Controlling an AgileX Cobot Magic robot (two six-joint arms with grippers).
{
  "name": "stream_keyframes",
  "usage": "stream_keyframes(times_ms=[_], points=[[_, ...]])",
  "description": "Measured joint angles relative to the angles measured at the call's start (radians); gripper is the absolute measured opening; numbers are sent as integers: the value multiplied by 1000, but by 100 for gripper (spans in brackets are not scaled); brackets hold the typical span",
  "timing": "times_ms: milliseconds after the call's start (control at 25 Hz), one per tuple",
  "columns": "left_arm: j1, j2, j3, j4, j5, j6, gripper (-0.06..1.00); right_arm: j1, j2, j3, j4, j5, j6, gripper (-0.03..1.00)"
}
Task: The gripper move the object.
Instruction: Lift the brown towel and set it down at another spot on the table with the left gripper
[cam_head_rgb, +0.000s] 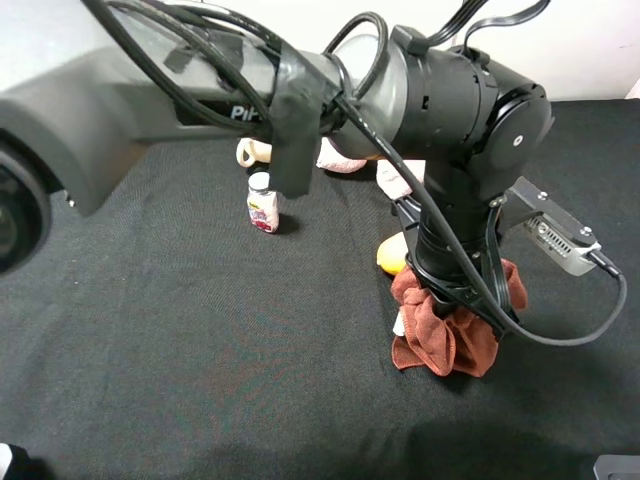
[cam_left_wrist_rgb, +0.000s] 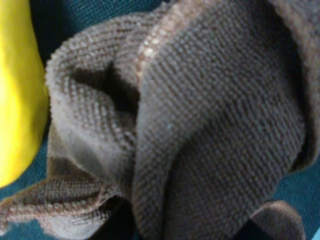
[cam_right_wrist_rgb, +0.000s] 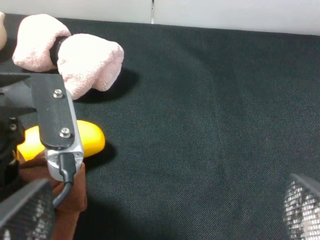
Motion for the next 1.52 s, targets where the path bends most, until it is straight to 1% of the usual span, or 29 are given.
stream_keyframes(times_ms=[400, 720, 1520], points=[[3, 3, 0, -2, -21, 1, 20, 0, 0, 0, 0, 0, 0, 69], [23, 43, 0, -6, -24, 1, 20, 0, 0, 0, 1, 0, 0, 69], [23, 60, 0, -6, -55, 2, 20, 0, 0, 0, 5, -1, 0, 69]])
